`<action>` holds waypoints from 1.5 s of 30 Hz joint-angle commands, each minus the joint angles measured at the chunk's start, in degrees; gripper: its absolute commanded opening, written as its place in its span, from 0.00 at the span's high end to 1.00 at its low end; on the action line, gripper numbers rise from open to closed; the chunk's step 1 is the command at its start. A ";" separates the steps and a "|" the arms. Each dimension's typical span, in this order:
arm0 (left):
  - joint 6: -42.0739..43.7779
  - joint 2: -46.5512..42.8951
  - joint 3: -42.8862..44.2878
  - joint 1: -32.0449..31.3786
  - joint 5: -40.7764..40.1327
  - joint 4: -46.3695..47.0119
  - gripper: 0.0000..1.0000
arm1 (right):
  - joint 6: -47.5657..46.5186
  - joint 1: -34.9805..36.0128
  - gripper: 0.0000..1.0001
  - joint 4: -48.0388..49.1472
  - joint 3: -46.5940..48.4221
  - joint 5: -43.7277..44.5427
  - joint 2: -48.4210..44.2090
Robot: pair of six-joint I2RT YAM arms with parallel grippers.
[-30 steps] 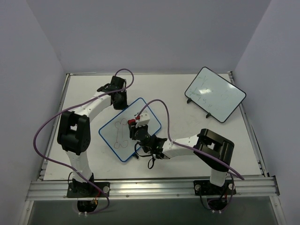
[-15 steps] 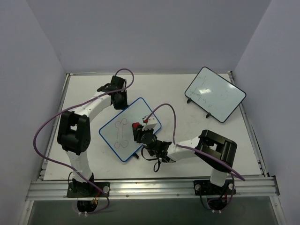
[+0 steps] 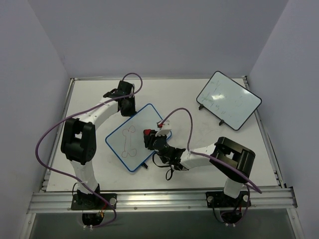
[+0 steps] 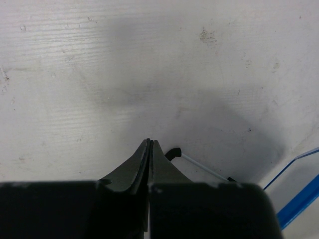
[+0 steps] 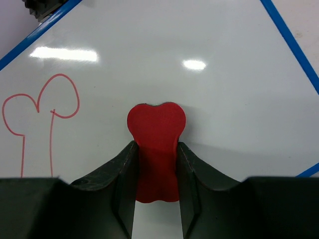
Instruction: Erase the whiteboard
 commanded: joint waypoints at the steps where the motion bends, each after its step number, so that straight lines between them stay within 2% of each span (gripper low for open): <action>1: 0.02 -1.54 -0.26 -1.20 1.40 0.03 0.95 | 0.99 -3.13 0.78 -12.96 -3.16 0.63 3.01; 17: 0.02 -1.37 -0.17 -1.20 1.22 0.03 0.95 | 1.69 -4.89 0.78 -12.25 -6.67 1.77 0.90; 29: -0.15 -1.81 0.18 -1.02 0.43 -0.76 0.95 | 0.55 -4.01 0.78 -13.39 -5.88 1.95 -1.39; 31: -0.15 -2.16 0.96 -0.50 0.34 -1.29 0.91 | 0.11 -3.75 0.78 -14.54 -5.01 1.95 -2.70; 32: -0.15 -2.33 1.23 -0.15 0.34 -1.55 0.85 | -0.15 -3.58 0.78 -14.89 -4.66 1.95 -3.14; 35: -0.24 -3.56 2.11 1.61 0.43 -1.90 0.83 | -1.20 -2.96 0.78 -16.56 -3.08 2.12 -4.55; 37: -0.24 -4.53 2.46 3.27 0.34 -2.78 0.78 | -2.08 -2.87 0.78 -17.61 -2.20 1.95 -4.99; 45: -1.29 -9.10 -4.46 8.90 -0.97 -3.49 0.77 | -6.04 -2.61 0.77 -20.51 6.14 -0.33 -3.25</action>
